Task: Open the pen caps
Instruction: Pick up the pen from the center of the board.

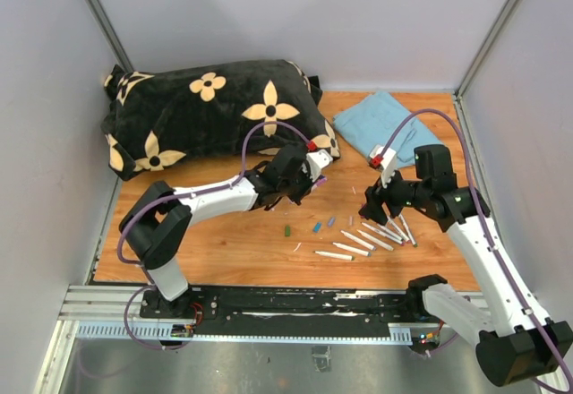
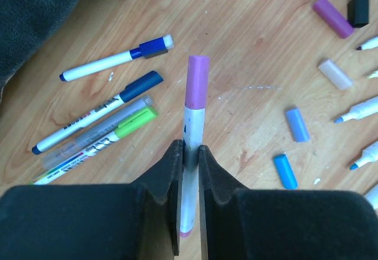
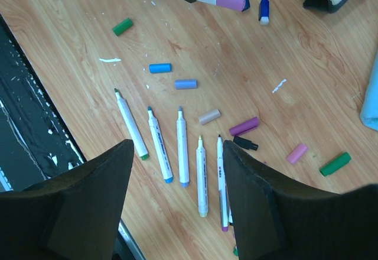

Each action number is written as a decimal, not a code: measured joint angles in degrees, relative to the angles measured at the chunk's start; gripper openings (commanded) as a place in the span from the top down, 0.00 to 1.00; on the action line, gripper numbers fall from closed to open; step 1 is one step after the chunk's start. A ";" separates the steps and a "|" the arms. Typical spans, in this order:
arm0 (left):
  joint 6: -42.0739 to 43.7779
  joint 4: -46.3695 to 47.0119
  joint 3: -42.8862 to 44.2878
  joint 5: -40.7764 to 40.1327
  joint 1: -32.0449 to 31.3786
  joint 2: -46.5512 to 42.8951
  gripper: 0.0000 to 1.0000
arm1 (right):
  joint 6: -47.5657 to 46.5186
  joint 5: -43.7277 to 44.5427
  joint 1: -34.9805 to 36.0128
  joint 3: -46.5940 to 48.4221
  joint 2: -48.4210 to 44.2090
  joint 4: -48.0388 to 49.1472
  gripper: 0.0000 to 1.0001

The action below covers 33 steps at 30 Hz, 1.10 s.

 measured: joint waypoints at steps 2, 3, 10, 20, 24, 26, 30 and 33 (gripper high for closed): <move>-0.42 0.85 -0.81 0.44 0.00 -1.03 1.00 | -0.02 -0.83 0.00 0.00 -0.17 0.00 0.37; -0.70 1.55 -1.40 0.59 0.00 -1.62 1.00 | -0.04 -1.36 0.00 0.00 -0.26 0.02 0.37; -4.11 7.58 -7.69 1.51 0.00 -7.17 1.00 | 0.31 -5.11 0.00 -0.79 -2.23 2.49 0.36; -10.71 17.25 -15.45 3.23 2.67 -14.51 1.00 | 5.05 -11.98 0.00 -6.32 -4.81 15.65 0.18; -14.69 21.77 -19.76 4.20 3.80 -18.27 1.00 | 11.19 -15.21 0.00 -12.57 -6.58 29.33 0.17; -16.61 24.15 -21.64 4.68 3.93 -20.02 1.00 | 14.43 -16.76 0.04 -14.53 -5.20 35.63 0.17; -20.68 29.73 -25.18 5.66 4.20 -22.91 1.00 | 19.10 -17.92 1.27 -15.52 0.63 43.78 0.15; -23.67 34.07 -27.56 6.05 4.22 -24.37 1.00 | 20.65 -18.14 2.05 -16.31 2.21 46.36 0.14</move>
